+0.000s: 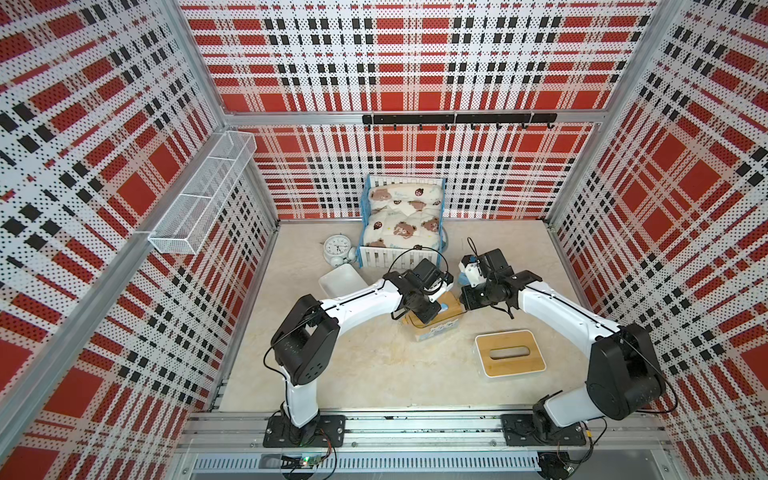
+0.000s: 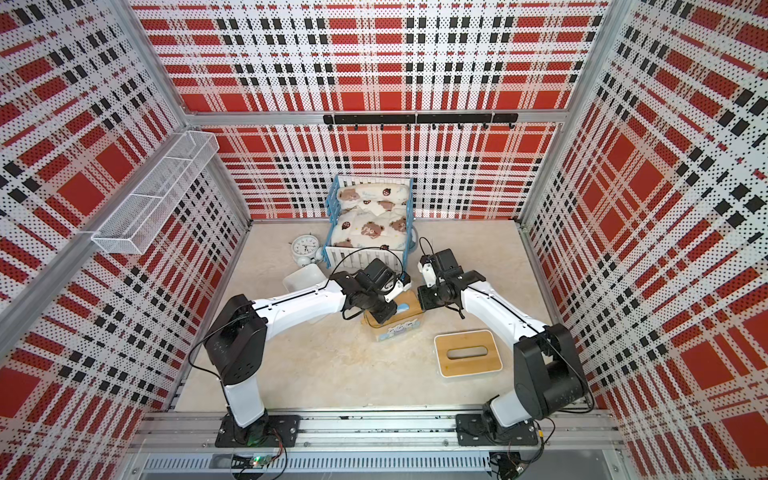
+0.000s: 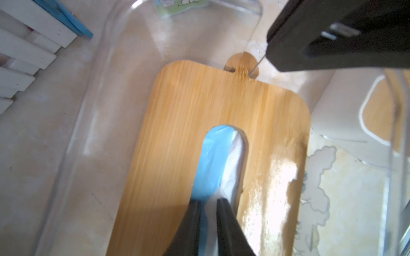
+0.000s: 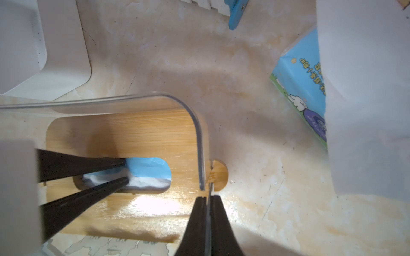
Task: Put the tissue paper into the tissue box
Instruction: Pull the paper towel from the tissue box.
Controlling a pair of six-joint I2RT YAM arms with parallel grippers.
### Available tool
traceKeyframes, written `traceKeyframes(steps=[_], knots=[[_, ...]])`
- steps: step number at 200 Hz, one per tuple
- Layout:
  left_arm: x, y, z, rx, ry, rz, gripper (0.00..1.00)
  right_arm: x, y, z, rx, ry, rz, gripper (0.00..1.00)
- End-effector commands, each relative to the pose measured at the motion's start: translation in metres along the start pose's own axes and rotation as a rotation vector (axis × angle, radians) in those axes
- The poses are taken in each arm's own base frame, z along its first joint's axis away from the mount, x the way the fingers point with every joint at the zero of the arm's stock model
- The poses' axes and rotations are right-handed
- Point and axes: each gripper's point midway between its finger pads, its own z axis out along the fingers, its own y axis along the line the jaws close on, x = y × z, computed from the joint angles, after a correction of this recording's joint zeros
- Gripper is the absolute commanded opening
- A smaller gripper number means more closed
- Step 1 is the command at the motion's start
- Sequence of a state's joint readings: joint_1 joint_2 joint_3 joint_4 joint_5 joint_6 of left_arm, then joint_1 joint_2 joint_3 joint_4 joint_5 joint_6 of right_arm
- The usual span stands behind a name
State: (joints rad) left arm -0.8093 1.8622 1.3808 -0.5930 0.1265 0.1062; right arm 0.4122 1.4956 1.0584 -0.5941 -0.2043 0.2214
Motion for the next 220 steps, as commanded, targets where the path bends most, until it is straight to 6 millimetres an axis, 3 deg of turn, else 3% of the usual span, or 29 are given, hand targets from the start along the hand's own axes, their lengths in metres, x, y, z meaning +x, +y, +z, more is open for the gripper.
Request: traceKeyframes(steps=[1, 138, 157, 183, 193, 220], knots=[[0.001, 0.001, 0.01, 0.005, 0.019, 0.001, 0.21, -0.024, 0.018, -0.007, -0.066, -0.083, -0.01, 0.1], [0.02, 0.001, 0.049, 0.01, 0.082, 0.0, 0.18, -0.016, 0.023, 0.01, -0.09, -0.06, 0.009, 0.14], [0.023, 0.001, 0.05, 0.011, 0.094, -0.001, 0.17, -0.018, 0.022, 0.009, -0.085, -0.064, 0.007, 0.14], [0.024, 0.007, 0.051, -0.018, 0.101, -0.02, 0.05, -0.018, 0.022, 0.011, -0.084, -0.059, 0.01, 0.14], [0.021, 0.01, 0.049, -0.023, 0.085, -0.033, 0.0, -0.017, 0.021, 0.011, -0.079, -0.057, 0.011, 0.14], [0.001, 0.015, 0.034, -0.018, -0.009, -0.072, 0.0, -0.015, 0.019, 0.01, -0.072, -0.054, 0.014, 0.13]])
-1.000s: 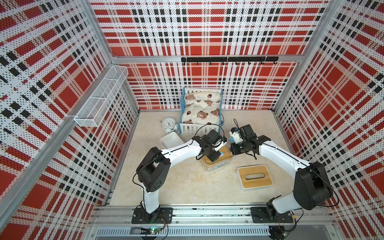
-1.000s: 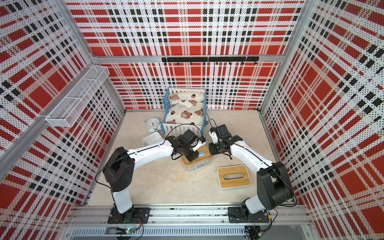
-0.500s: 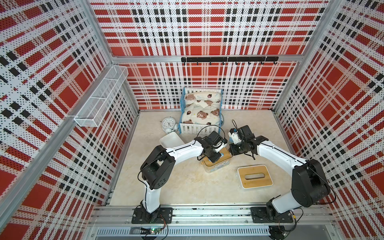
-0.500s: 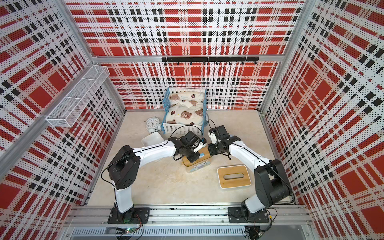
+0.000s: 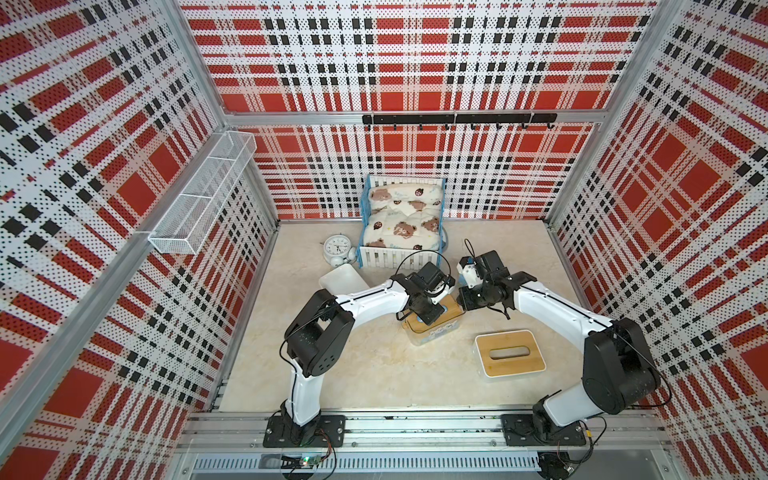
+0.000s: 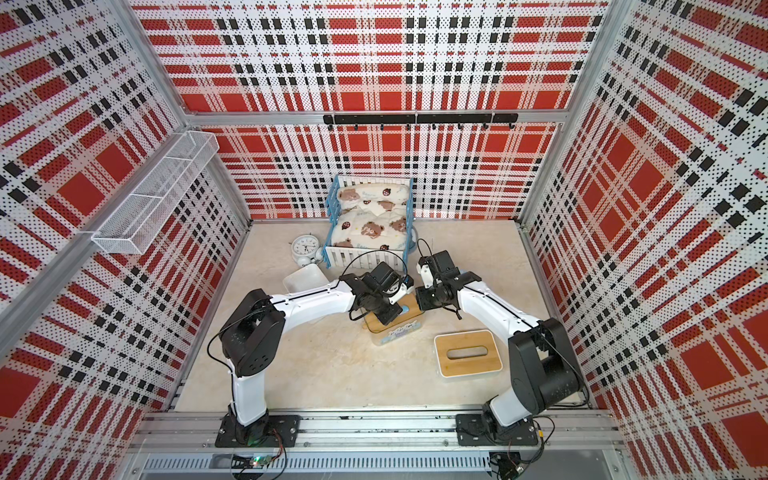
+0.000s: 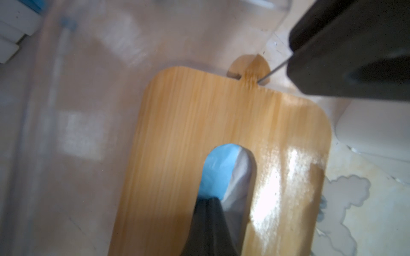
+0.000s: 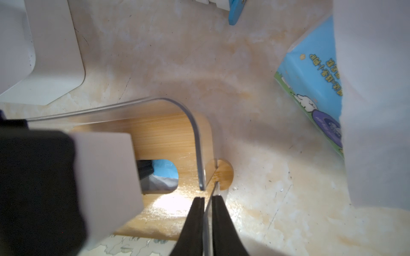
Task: Put the tissue paper into the tissue box
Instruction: Pull the paper towel from the tissue box.
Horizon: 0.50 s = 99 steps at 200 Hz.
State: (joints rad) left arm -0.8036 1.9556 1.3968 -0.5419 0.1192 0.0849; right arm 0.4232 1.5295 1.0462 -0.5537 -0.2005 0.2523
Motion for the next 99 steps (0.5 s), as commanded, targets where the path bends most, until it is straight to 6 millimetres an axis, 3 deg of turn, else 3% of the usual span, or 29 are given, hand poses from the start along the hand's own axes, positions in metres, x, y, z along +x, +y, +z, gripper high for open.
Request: traceKeyframes(steps=[1, 40, 99], knots=[[-0.004, 0.007, 0.002, -0.009, -0.039, -0.044, 0.0, -0.016, 0.019, -0.003, -0.072, -0.061, -0.009, 0.13], [-0.02, 0.012, -0.013, -0.025, -0.118, -0.071, 0.0, -0.009, 0.019, -0.004, -0.066, -0.048, -0.008, 0.11], [-0.022, 0.015, -0.02, 0.031, -0.156, -0.123, 0.0, -0.001, 0.012, -0.008, -0.002, -0.031, -0.025, 0.09]])
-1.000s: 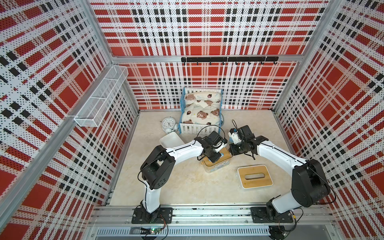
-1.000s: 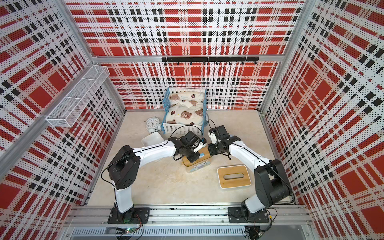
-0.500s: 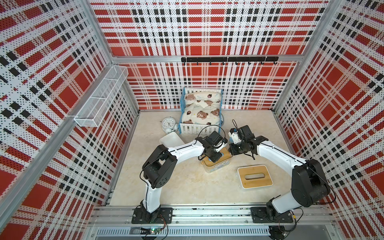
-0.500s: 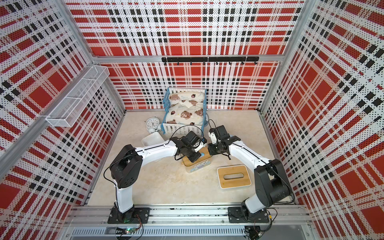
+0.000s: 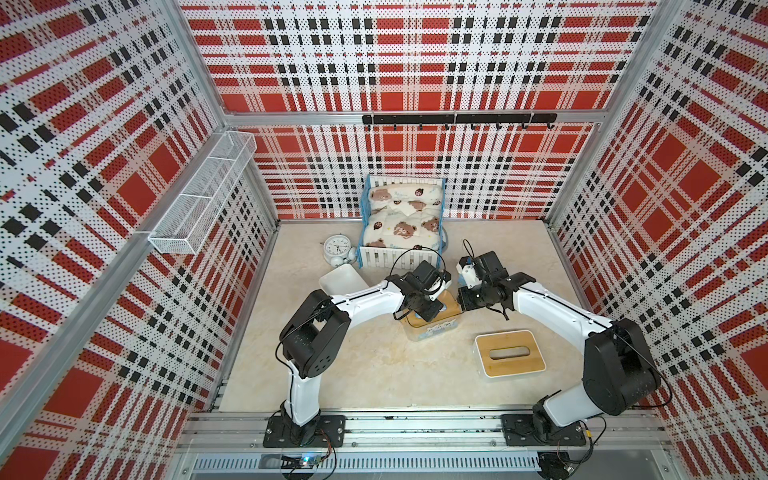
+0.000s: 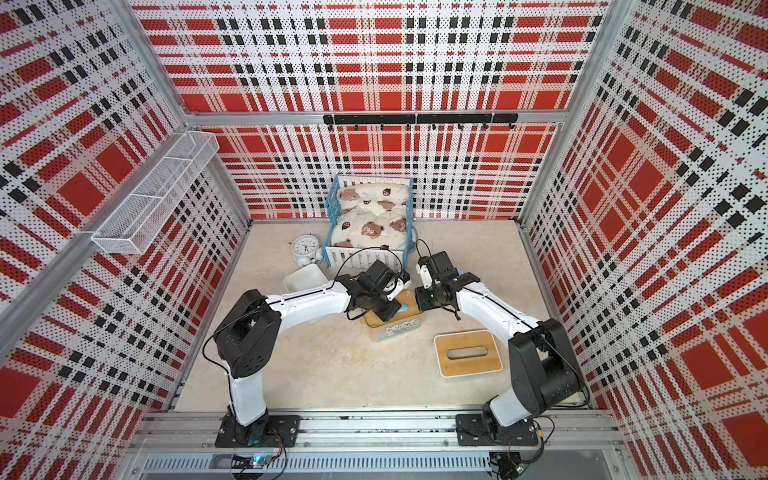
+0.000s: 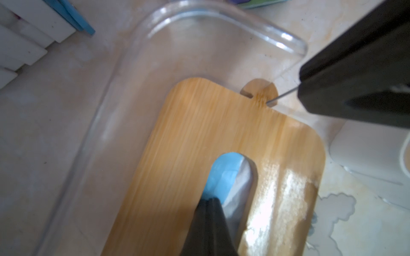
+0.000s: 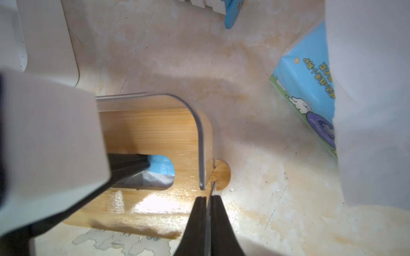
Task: Put the tissue paper into the tissue box
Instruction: Pull the paper towel from the tissue box.
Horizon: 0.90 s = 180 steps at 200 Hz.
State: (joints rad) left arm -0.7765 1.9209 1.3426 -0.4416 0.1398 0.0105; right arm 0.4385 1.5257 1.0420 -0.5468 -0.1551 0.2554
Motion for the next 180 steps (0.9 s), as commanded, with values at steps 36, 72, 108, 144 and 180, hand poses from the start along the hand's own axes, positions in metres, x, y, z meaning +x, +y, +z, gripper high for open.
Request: traceKeyframes(steps=[36, 72, 108, 144, 180], knots=[[-0.013, -0.004, -0.022, 0.113, -0.084, -0.045, 0.0, -0.001, 0.008, -0.01, -0.004, -0.019, -0.018, 0.08], [-0.007, -0.002, -0.025, 0.122, -0.079, -0.057, 0.0, -0.005, 0.008, -0.012, 0.001, -0.025, -0.021, 0.07], [-0.014, 0.004, -0.033, 0.135, -0.126, -0.099, 0.0, -0.005, 0.009, -0.012, 0.005, -0.022, -0.025, 0.07], [-0.026, 0.001, -0.048, 0.148, -0.185, -0.095, 0.0, -0.008, 0.01, -0.017, 0.004, -0.033, -0.028, 0.11], [-0.032, 0.0, -0.06, 0.1, -0.221, -0.058, 0.02, -0.014, 0.018, -0.021, -0.031, -0.048, -0.029, 0.19]])
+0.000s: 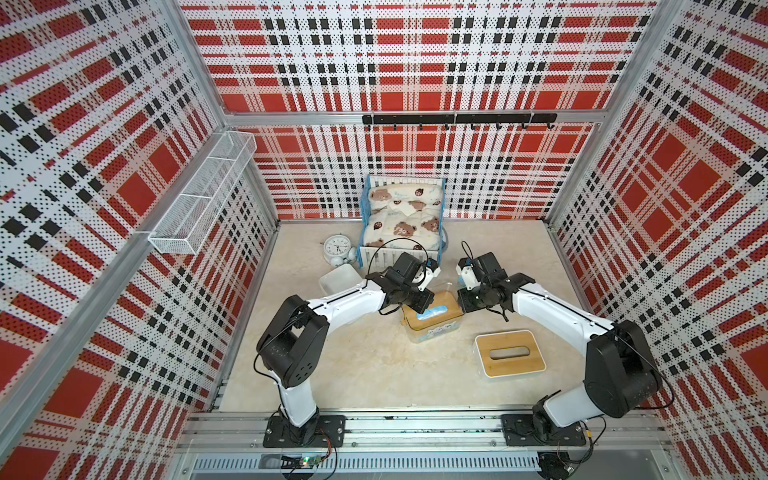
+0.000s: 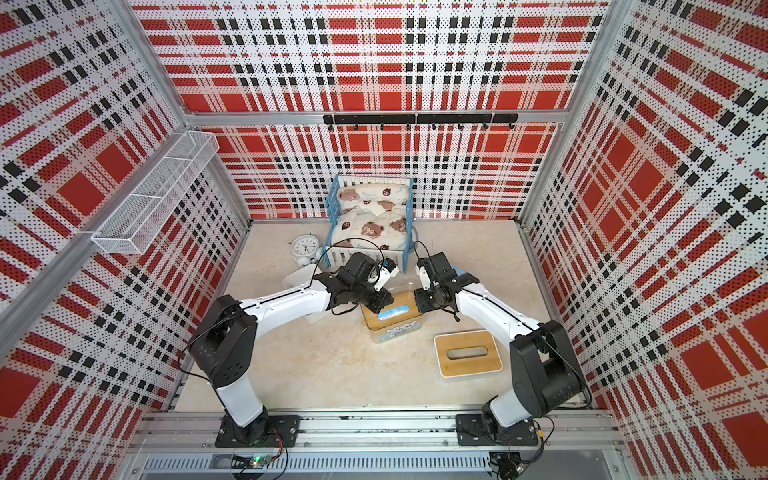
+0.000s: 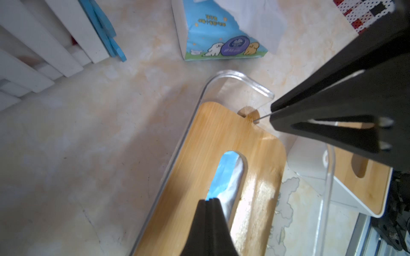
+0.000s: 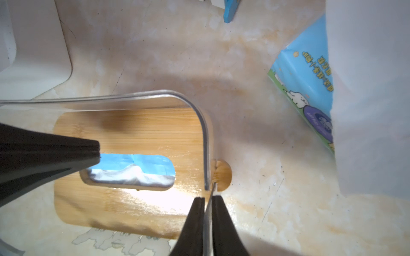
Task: Put the tissue paper into the tissue box
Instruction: Pull the paper towel from the tissue box, then adjust the tissue box at the center of the board.
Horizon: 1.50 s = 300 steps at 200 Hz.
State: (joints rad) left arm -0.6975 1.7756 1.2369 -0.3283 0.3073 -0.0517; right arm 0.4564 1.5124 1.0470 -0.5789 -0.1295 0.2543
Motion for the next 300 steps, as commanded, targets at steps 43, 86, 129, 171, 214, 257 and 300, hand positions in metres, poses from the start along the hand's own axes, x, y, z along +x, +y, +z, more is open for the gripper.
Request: traceKeyframes(steps=[43, 86, 129, 171, 214, 257, 300], knots=[[-0.006, 0.005, -0.02, -0.21, 0.011, 0.147, 0.32, -0.02, 0.02, -0.025, -0.077, -0.07, -0.011, 0.35], [-0.004, 0.015, -0.02, -0.288, 0.091, 0.21, 0.54, -0.018, 0.019, -0.032, -0.076, -0.078, -0.012, 0.42], [-0.022, 0.016, -0.034, -0.314, 0.029, 0.194, 0.56, -0.011, 0.02, -0.029, -0.107, -0.063, 0.003, 0.42], [-0.037, 0.045, -0.06, -0.261, -0.114, -0.034, 0.58, 0.005, 0.004, -0.013, -0.034, -0.004, 0.008, 0.36], [-0.032, 0.039, -0.073, -0.181, -0.174, -0.132, 0.59, -0.008, 0.001, -0.009, -0.006, -0.024, -0.037, 0.17], [-0.016, 0.057, -0.068, -0.24, -0.142, -0.165, 0.61, -0.031, 0.01, -0.001, -0.04, -0.032, -0.147, 0.1], [-0.002, 0.072, -0.047, -0.201, -0.085, -0.227, 0.61, -0.063, 0.032, 0.011, -0.149, -0.042, -0.247, 0.18]])
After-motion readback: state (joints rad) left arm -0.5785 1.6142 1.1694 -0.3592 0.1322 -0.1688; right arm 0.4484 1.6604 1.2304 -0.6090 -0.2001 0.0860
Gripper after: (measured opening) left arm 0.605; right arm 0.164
